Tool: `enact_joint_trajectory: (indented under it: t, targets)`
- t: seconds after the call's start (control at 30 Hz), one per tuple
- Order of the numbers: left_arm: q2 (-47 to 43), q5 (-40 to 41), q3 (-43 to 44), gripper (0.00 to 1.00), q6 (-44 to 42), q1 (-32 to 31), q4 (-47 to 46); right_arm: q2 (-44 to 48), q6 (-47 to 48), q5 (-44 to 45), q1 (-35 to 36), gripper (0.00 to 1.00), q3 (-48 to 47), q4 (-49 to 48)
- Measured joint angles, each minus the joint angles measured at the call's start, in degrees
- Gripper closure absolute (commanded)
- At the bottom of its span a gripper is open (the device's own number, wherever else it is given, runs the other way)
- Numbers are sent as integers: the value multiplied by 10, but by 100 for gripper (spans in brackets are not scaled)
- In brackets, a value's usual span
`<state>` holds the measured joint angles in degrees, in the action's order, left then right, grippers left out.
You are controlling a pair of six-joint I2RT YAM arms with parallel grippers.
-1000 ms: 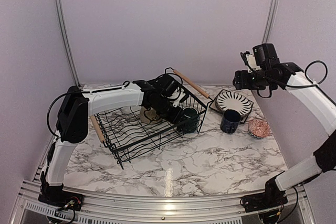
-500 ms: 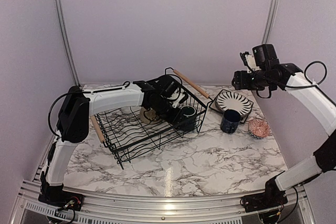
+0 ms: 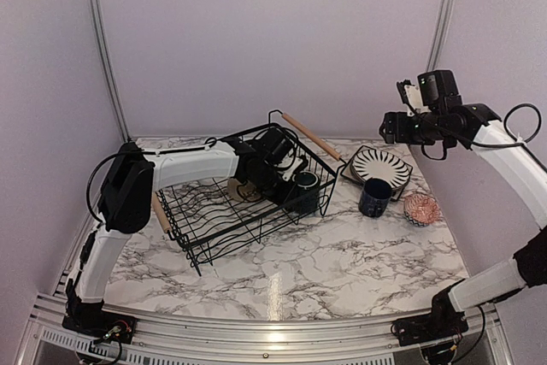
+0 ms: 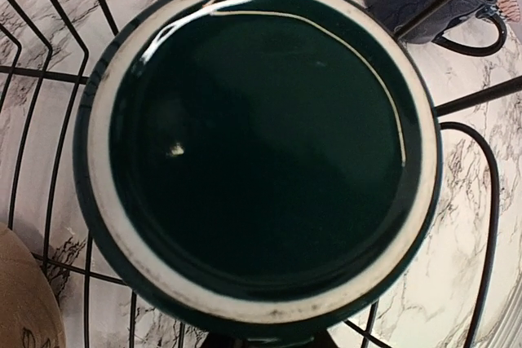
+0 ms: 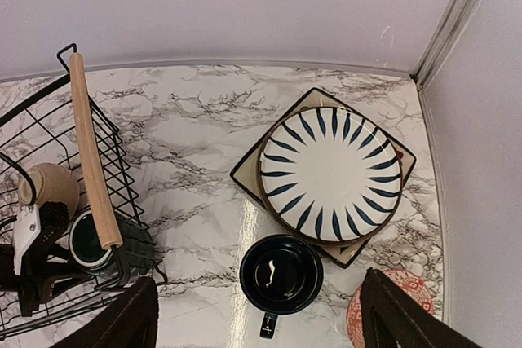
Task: Unload the mixed dishes from the dish rack
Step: Grab the cup from the dish rack.
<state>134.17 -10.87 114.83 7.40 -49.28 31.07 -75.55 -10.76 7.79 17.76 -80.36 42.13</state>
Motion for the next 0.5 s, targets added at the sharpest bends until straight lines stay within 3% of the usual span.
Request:
enact_joint_trajectory:
  t: [0.3,0.5]
  targets:
    - [-31,7,-38,100,-2,3,-12,1,-1,0,0,16,0,-4]
    - [-61,29,-54,100,-4,9,-7,3,-2,-5,0,16,0,-14]
